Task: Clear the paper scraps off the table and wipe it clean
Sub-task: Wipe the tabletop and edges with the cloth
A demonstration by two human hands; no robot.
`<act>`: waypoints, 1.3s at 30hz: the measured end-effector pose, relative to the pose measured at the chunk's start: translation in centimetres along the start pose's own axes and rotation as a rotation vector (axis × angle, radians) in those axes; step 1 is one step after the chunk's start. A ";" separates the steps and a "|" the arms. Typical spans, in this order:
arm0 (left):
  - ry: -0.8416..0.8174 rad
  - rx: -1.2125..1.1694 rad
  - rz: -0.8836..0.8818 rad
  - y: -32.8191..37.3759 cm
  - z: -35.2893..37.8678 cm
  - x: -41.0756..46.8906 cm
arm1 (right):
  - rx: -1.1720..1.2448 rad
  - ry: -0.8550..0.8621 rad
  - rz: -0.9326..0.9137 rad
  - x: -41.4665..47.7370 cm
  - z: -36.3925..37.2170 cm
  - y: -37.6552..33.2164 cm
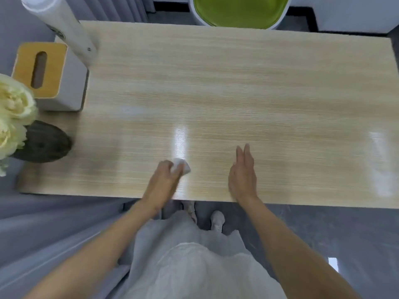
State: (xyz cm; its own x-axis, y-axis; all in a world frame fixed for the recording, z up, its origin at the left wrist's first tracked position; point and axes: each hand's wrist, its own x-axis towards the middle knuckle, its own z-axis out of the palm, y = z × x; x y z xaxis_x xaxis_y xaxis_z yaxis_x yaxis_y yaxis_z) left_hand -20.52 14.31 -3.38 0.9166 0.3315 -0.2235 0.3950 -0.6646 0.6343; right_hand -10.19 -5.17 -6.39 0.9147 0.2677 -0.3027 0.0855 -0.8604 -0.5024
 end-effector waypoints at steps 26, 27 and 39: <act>0.494 -0.135 -0.520 -1.1 0.7 -1.7 | -0.124 -0.146 -0.271 -4.9 2.3 -2.9; 0.353 -0.140 -0.434 0.0 2.1 -2.0 | -0.117 -0.141 -0.269 -4.7 2.6 -3.5; 0.217 0.172 -0.178 -12.1 -8.1 1.7 | -0.137 -0.154 -0.284 -2.4 5.1 -10.6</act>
State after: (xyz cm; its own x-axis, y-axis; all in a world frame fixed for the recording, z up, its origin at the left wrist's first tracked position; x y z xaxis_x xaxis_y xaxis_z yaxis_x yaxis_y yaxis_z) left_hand -24.29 28.35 -5.44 0.8048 0.5756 -0.1449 0.5696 -0.6805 0.4609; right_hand -15.33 5.51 -4.47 0.7774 0.5582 -0.2899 0.3900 -0.7894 -0.4741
